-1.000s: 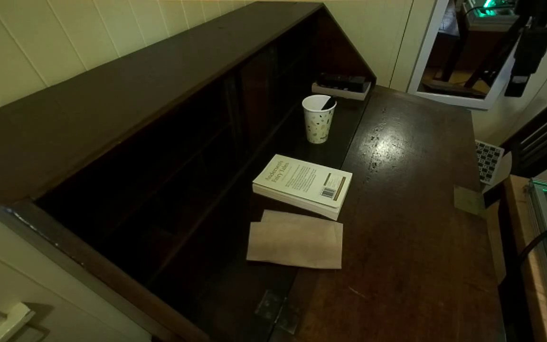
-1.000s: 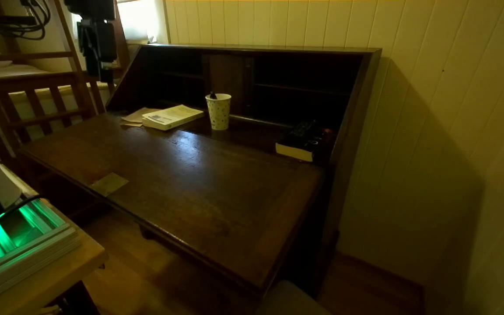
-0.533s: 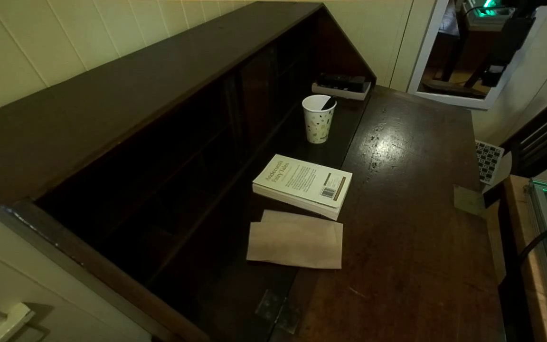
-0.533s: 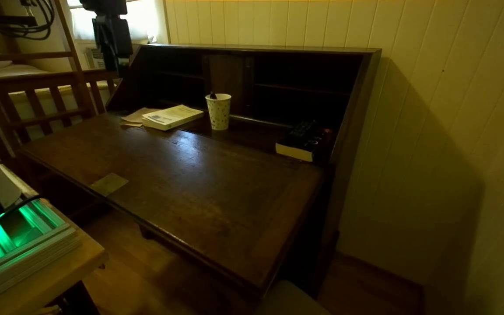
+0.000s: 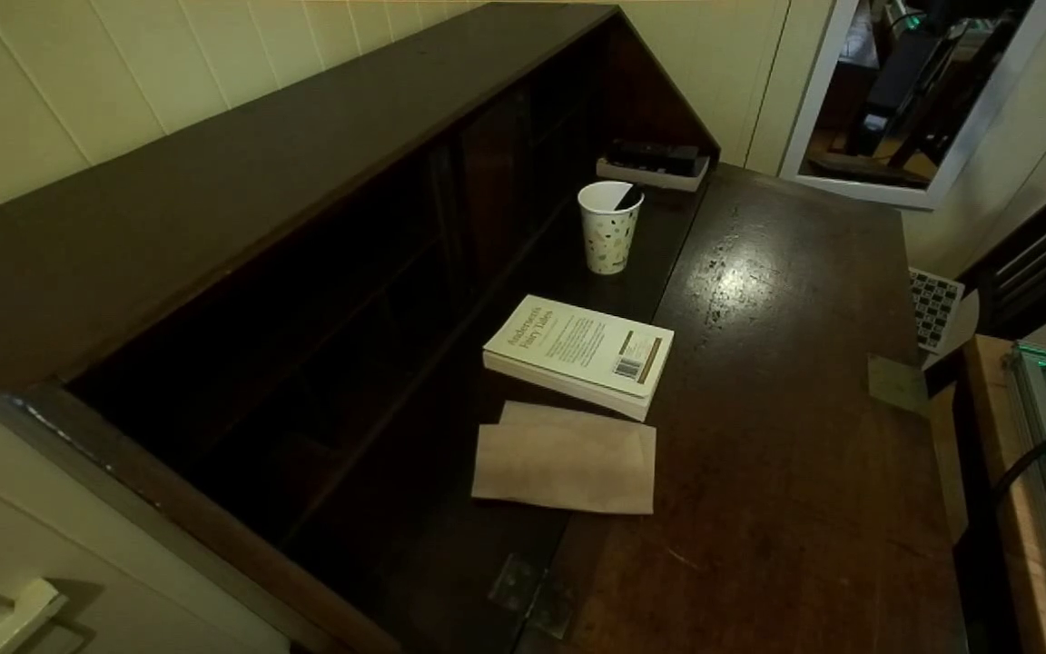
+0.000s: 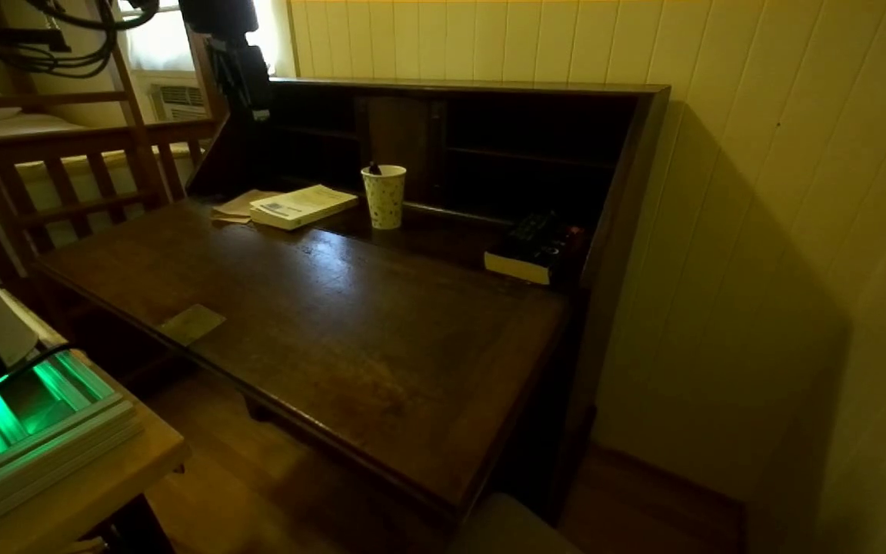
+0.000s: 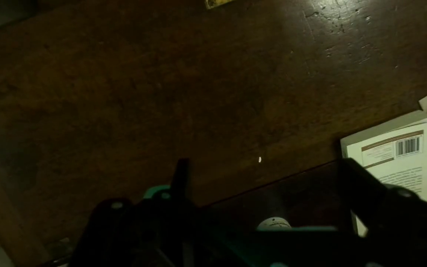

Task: Remove the marker from the cup

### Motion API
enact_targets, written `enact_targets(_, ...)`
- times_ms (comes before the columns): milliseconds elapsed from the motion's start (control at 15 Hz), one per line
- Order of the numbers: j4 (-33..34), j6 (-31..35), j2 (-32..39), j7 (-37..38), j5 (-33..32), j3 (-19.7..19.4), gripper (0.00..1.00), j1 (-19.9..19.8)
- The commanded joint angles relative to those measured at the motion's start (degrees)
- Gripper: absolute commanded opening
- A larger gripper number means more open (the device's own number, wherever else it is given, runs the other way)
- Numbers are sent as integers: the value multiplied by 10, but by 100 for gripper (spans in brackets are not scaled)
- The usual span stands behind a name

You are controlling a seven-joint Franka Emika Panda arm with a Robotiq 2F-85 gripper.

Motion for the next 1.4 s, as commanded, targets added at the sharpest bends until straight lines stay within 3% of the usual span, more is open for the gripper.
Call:
enact_targets(0,1,-1,1,-3,5,7,100,-7)
enact_targets(533,1,-1,1,-3,5,7,100,-7)
enact_targets(867,7,71,17,-11,28,2,100,13)
enact_targets(1333,62,101,75,-101,76,-35,100,59)
